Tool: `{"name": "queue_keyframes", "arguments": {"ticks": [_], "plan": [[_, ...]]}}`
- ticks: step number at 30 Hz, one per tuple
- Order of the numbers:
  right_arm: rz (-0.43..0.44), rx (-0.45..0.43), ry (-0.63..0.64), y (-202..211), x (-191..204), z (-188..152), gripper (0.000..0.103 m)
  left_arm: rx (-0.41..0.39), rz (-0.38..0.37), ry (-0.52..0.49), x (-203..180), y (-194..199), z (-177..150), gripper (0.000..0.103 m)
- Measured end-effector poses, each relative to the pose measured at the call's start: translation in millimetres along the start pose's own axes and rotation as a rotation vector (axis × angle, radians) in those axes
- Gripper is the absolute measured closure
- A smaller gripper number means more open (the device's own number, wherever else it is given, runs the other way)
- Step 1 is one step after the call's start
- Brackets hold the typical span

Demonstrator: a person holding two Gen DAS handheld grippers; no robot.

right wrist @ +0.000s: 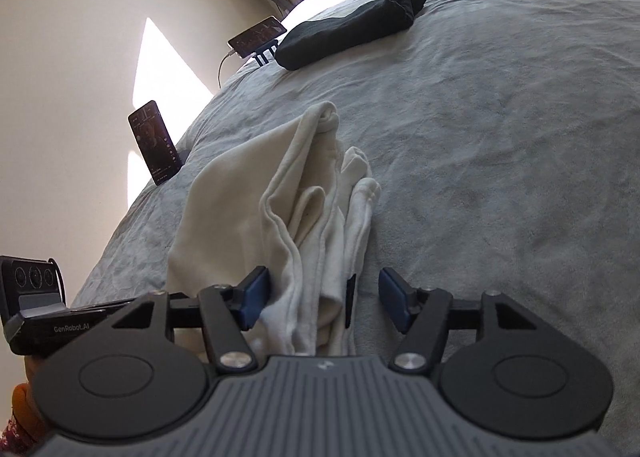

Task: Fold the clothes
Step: 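Lift the folded sweatshirt with both grippers and carry it toward the dark folded garment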

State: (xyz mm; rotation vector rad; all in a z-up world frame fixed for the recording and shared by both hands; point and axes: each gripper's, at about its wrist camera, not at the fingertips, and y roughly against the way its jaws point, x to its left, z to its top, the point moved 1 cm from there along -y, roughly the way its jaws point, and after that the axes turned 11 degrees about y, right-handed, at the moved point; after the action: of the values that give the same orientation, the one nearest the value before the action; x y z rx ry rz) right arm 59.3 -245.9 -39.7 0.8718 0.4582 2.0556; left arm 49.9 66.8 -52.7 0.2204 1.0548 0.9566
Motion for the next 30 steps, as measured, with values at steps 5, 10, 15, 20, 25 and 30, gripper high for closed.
{"name": "queue_keyframes", "arguments": {"ticks": [5, 10, 15, 20, 25, 30], "plan": [[0.034, 0.007, -0.050, -2.4, -2.2, -1.2, 0.039, 0.012, -0.020, 0.009, -4.0, -5.7, -3.9, 0.054], [0.032, 0.009, -0.021, -4.4, 7.0, -2.8, 0.054, -0.007, 0.003, -0.028, -11.6, -6.0, -8.1, 0.055], [0.000, -0.020, 0.027, 0.5, 15.7, -4.2, 0.060, -0.054, 0.053, -0.119, -26.2, -3.0, -12.4, 0.062], [-0.006, -0.049, 0.044, 7.2, 17.6, -0.9, 0.064, -0.093, 0.080, -0.174, -39.5, 2.4, -8.1, 0.069], [0.016, -0.087, 0.001, 13.3, 11.2, 11.8, 0.064, -0.103, 0.050, -0.138, -44.8, 5.0, 7.7, 0.072], [0.022, -0.090, -0.023, 7.3, 4.8, 31.9, 0.064, -0.099, 0.062, -0.155, -54.6, -2.0, 33.7, 0.072]]}}
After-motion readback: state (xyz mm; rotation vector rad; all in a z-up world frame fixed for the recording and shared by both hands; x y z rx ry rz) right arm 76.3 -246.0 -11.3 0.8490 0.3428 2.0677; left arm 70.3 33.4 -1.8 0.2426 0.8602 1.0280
